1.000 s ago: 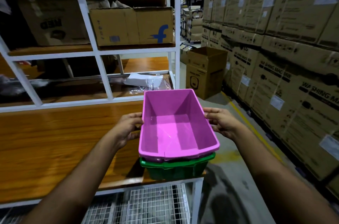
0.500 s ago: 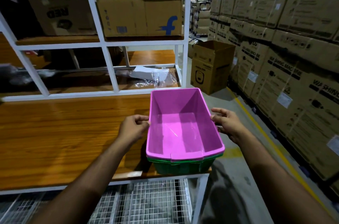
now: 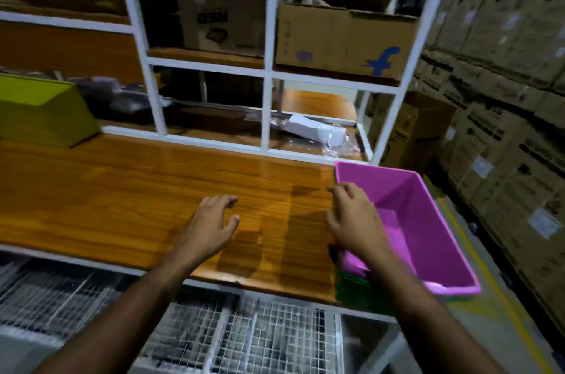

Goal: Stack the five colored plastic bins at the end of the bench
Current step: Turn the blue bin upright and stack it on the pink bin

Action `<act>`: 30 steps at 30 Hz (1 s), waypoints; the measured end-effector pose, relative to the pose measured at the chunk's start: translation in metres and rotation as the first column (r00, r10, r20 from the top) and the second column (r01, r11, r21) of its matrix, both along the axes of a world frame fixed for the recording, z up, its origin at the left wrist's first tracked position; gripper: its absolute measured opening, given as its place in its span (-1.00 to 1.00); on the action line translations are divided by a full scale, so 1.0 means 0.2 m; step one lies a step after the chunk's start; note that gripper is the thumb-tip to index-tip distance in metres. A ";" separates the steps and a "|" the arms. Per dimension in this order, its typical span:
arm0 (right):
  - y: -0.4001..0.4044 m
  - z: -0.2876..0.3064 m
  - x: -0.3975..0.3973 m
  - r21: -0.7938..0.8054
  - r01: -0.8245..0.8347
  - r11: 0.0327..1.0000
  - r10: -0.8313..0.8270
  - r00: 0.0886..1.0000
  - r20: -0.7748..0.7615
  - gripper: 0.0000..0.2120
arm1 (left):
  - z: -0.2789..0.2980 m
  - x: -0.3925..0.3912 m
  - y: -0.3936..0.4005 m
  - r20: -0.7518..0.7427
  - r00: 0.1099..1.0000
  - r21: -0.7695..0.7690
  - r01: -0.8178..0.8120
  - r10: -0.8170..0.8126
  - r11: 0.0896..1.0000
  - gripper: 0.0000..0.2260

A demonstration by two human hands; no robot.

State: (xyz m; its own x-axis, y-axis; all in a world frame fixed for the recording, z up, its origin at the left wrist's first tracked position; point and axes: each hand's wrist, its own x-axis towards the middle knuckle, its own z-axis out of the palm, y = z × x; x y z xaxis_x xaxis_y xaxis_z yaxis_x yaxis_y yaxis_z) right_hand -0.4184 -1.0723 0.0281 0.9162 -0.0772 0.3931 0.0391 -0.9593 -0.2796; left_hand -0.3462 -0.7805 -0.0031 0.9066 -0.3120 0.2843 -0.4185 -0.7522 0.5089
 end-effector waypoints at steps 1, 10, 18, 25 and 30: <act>0.14 -0.02 0.04 -0.047 -0.019 0.999 0.019 1.000 -0.005 -0.50 | -0.01 0.01 0.12 0.016 1.000 0.033 -0.016 0.016 0.999 -0.62; 1.50 -0.10 0.42 -0.198 -0.155 0.968 0.137 0.985 -0.103 -0.34 | -0.04 0.19 1.46 0.130 0.976 0.300 -0.206 0.174 0.932 -0.41; 2.46 -0.20 0.73 -0.155 -0.275 0.949 0.252 0.956 -0.151 -0.32 | -0.09 0.32 2.39 0.183 0.944 0.391 -0.326 0.274 0.861 -0.39; 3.12 -0.30 1.12 -0.090 -0.374 0.923 0.350 0.914 -0.204 -0.30 | -0.20 0.59 2.98 0.184 0.924 0.401 -0.382 0.335 0.833 -0.37; 3.65 -0.37 1.52 -0.067 -0.447 0.892 0.423 0.878 -0.223 -0.30 | -0.24 0.96 3.43 0.174 0.907 0.435 -0.421 0.384 0.796 -0.36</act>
